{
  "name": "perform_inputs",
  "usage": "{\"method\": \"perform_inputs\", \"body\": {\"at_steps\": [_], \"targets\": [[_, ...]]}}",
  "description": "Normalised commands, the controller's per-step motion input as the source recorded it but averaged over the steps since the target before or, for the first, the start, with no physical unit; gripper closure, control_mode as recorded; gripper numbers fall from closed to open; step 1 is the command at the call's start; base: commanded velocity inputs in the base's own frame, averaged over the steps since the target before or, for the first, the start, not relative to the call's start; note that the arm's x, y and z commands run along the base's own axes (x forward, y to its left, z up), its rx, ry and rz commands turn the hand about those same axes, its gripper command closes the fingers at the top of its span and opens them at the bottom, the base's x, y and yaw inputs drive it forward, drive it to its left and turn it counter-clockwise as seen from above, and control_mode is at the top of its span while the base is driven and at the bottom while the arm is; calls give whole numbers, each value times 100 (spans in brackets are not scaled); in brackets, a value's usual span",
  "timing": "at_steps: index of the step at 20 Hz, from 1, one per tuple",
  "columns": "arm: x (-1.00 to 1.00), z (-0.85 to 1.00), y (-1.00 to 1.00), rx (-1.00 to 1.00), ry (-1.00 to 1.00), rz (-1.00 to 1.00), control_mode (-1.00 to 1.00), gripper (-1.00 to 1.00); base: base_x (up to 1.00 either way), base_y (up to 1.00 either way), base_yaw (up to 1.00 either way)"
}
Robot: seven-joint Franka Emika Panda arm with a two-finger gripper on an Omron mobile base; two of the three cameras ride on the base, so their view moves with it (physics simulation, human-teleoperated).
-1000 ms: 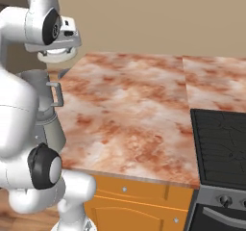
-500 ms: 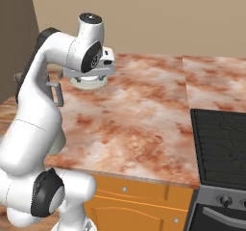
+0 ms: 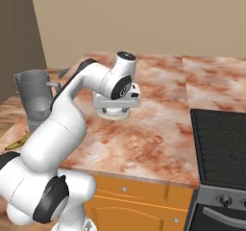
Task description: Open the blender lid, put the banana in the blender, close the lid, and start the blender.
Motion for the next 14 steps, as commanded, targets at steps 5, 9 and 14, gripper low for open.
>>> {"method": "perform_inputs", "body": {"at_steps": [5,9,14], "targets": [[41,-100,-5,-1,17,0,-100,100,0,0,0],[39,-98,0,0,9,0,-100,100,0,0,0],[18,-73,0,0,-3,-1,-100,100,0,0,0]]}}
